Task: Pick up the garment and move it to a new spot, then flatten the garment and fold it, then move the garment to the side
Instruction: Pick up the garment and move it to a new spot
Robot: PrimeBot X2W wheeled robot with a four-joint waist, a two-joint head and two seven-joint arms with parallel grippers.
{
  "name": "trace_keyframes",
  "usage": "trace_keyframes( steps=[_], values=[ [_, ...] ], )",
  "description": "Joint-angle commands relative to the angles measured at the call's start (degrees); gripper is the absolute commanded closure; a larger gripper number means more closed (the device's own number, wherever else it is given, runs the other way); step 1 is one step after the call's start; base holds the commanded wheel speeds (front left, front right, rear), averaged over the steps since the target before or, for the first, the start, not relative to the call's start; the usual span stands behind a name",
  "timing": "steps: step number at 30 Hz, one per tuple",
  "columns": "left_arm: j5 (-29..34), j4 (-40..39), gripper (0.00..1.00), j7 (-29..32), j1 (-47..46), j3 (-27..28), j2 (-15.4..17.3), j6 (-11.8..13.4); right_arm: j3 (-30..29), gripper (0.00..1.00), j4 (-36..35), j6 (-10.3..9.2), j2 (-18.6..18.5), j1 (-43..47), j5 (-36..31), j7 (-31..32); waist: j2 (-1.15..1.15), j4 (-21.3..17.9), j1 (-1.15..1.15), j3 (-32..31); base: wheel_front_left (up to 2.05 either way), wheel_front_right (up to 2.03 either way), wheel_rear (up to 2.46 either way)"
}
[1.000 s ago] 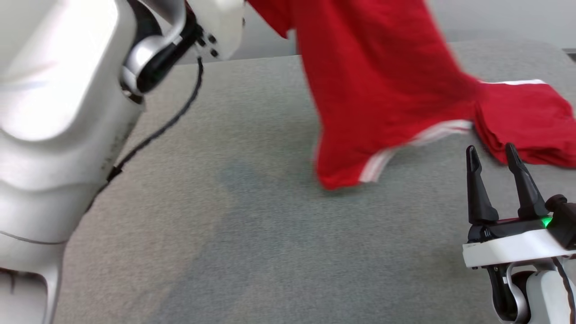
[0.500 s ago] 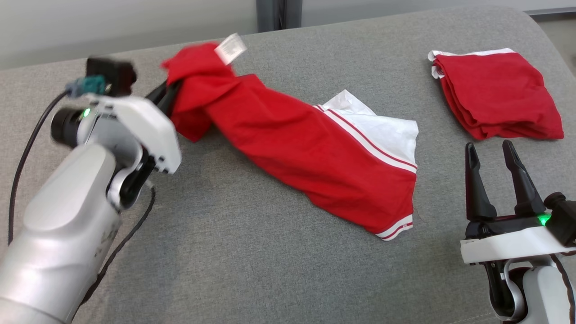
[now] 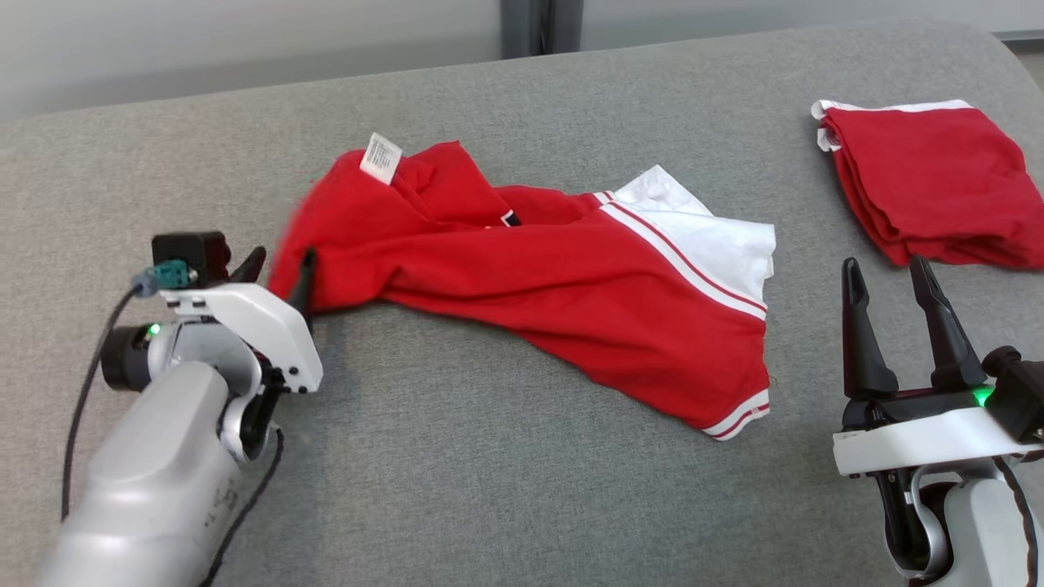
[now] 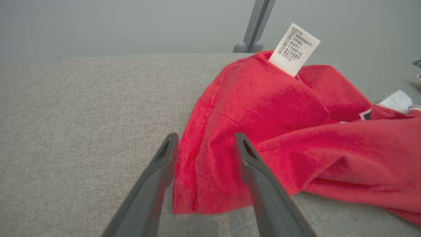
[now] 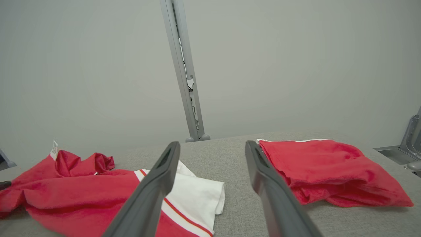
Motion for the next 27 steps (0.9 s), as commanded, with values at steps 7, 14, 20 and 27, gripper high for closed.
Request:
trace_keyframes(
  steps=[7, 14, 20, 27],
  values=[
    [-0.16, 2.37, 0.00, -6.45, 1.50, 0.22, -1.77, -1.70, -0.88, 0.00, -0.10, 0.01, -0.28, 0.73, -0.88, 0.08, 0.00, 2.03, 0.00, -1.71, 0.00, 0.00, 0.00],
    [1.65, -1.15, 0.00, -10.99, 2.91, 0.60, -1.98, -1.81, -1.49, 0.00, -0.32, 0.01, -0.28, 1.50, -2.26, 0.91, 0.00, 3.87, 0.00, -4.02, 0.00, 0.00, 0.00],
    [5.03, -11.50, 0.00, -11.90, 9.22, 5.78, -1.74, 1.65, -2.08, 0.00, -0.51, 0.01, -0.27, 2.67, -4.35, 2.16, 0.00, 5.67, 0.00, -6.67, 0.00, 0.00, 0.00],
    [12.11, -28.82, 0.00, -11.88, 23.45, 16.74, -3.69, 5.05, -1.97, 0.00, -0.85, 0.01, -0.28, 4.23, -5.67, 3.41, 0.00, 6.93, 0.00, -8.51, 0.00, 0.00, 0.00]
  ],
)
